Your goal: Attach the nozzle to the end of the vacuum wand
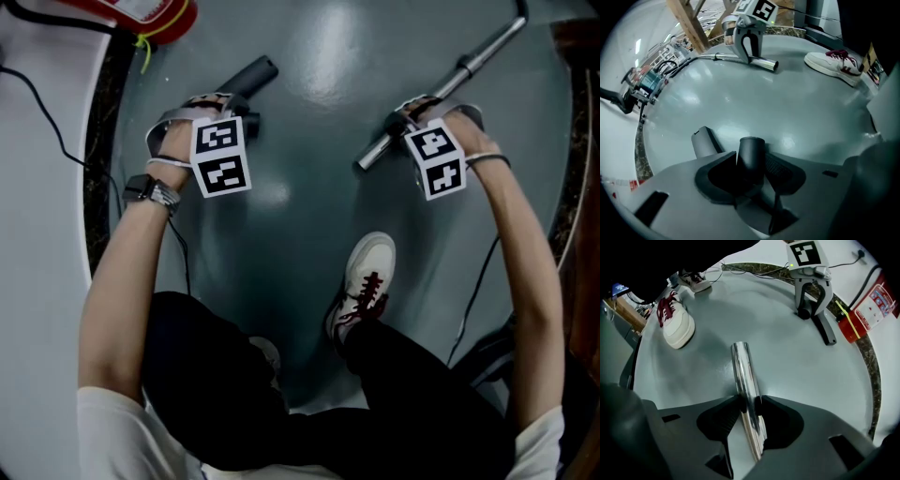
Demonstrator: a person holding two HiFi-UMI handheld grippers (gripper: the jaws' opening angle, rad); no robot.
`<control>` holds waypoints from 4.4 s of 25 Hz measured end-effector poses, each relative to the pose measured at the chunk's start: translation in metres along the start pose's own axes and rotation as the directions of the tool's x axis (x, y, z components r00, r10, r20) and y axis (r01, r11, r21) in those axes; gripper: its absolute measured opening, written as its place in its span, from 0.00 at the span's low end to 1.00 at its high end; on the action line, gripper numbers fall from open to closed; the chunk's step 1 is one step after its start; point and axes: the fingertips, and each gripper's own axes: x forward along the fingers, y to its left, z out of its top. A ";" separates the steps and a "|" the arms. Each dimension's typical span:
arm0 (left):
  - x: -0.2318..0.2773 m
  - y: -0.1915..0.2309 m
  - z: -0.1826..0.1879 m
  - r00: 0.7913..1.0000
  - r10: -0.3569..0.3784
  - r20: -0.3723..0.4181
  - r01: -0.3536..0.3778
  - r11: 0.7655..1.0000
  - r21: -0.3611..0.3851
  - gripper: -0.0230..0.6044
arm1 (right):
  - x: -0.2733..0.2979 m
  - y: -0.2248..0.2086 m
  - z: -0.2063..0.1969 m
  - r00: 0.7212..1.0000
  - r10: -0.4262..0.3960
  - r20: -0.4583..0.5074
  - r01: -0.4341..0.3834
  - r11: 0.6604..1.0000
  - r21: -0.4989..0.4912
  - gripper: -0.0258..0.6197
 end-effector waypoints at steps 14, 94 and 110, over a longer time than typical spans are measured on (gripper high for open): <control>-0.014 -0.026 0.034 0.992 -0.067 0.110 0.098 0.945 -0.311 0.33 | 0.000 -0.025 0.031 0.994 -0.018 0.106 -0.008 0.971 0.238 0.32; -0.046 -0.039 0.058 0.951 -0.100 0.294 0.279 0.691 -0.667 0.32 | -0.040 -0.107 0.109 0.975 -0.183 0.123 0.152 0.962 0.227 0.29; -0.042 -0.033 0.069 0.953 -0.023 0.302 0.207 0.777 -0.594 0.31 | -0.036 -0.111 0.106 0.972 -0.208 0.112 0.180 0.959 0.217 0.29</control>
